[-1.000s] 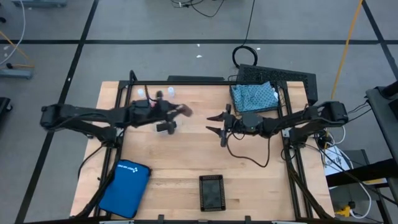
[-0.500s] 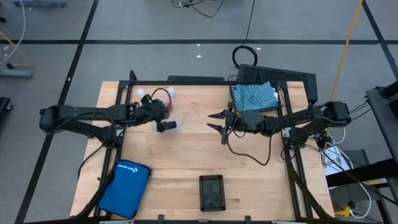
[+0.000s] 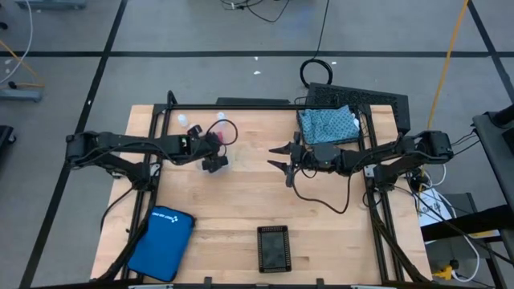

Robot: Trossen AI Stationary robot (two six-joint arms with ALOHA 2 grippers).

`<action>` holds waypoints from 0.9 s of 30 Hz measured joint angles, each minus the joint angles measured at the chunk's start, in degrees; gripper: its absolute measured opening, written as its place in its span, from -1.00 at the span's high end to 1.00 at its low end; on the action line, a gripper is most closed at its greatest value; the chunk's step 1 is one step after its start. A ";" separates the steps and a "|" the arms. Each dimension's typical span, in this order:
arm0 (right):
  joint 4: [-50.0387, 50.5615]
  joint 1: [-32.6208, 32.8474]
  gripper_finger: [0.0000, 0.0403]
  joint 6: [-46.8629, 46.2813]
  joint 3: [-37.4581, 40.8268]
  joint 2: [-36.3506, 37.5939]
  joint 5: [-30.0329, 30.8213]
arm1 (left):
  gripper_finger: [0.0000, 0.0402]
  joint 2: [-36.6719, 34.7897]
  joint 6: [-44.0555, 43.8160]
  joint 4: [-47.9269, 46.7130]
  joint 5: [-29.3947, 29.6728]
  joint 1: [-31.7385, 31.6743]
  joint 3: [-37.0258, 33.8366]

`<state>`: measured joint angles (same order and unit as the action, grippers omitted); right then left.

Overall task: Pick & Place Medicine items
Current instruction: Put the brown bandage into the transparent bin, then adjust the transparent bin

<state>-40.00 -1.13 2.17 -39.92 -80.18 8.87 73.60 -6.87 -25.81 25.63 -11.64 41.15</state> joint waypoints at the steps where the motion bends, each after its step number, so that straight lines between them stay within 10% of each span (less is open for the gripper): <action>1: 0.01 0.00 0.19 0.00 0.00 0.00 0.02 | 0.33 -0.02 -0.89 0.14 0.00 0.00 0.00; 14: 0.17 -0.02 0.18 0.02 0.00 0.00 0.04 | -0.50 -0.64 -1.26 -2.11 -0.50 0.02 0.80; 27: 2.16 -0.02 0.18 0.10 -0.07 0.00 0.04 | -0.44 -14.53 -11.19 -20.06 3.49 0.04 3.81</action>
<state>-37.84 -1.15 2.28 -39.99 -80.18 8.91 59.07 -18.06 -45.88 29.12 -11.60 44.96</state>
